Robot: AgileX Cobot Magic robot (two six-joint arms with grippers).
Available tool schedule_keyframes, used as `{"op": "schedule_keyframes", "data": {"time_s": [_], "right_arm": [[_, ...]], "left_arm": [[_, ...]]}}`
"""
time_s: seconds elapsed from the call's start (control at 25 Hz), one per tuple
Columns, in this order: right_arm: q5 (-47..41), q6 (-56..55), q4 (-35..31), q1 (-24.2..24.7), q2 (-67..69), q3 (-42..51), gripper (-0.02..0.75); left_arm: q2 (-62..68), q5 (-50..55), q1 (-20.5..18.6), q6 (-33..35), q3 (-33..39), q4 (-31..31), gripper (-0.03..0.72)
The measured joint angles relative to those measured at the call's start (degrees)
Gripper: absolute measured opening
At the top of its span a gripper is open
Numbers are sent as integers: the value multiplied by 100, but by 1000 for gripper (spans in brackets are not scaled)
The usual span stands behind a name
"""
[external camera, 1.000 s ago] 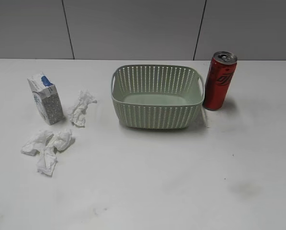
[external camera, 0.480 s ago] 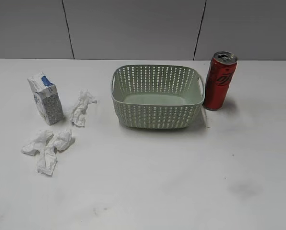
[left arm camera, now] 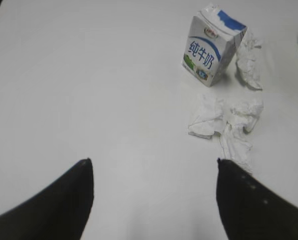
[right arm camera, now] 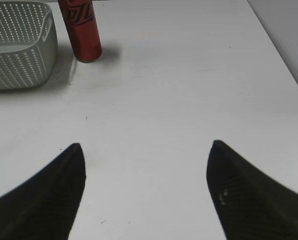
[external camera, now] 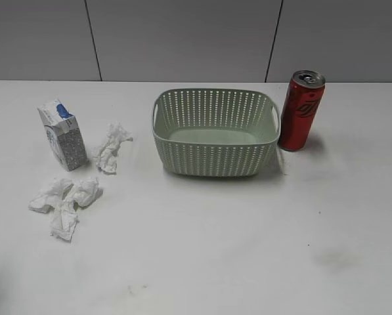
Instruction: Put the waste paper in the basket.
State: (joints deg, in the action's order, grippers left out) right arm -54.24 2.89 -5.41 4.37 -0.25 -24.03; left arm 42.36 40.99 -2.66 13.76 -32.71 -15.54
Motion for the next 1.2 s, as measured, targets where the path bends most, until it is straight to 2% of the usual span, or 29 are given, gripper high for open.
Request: {"op": "schedule_keyframes", "data": {"time_s": [0.28, 0.36, 0.56, 0.68, 0.92, 1.2], "right_arm": [[0, -5, 0, 0, 0, 0, 571], [0, -5, 0, 0, 0, 0, 571], [0, -5, 0, 0, 0, 0, 571], [0, -5, 0, 0, 0, 0, 571], [0, -5, 0, 0, 0, 0, 571], [0, -5, 0, 0, 0, 0, 571]], "left_arm": [[2125, -149, 113, 455, -827, -218, 562], [2650, -197, 366, 522, -1091, -184, 562], [3976, -465, 1352, 508, -1649, 259, 561], [4744, -616, 1635, 337, -1927, 378, 561], [5840, -1101, 1690, 276, -2105, 446, 561], [6450, -1322, 1690, 276, -2111, 465, 561]]}}
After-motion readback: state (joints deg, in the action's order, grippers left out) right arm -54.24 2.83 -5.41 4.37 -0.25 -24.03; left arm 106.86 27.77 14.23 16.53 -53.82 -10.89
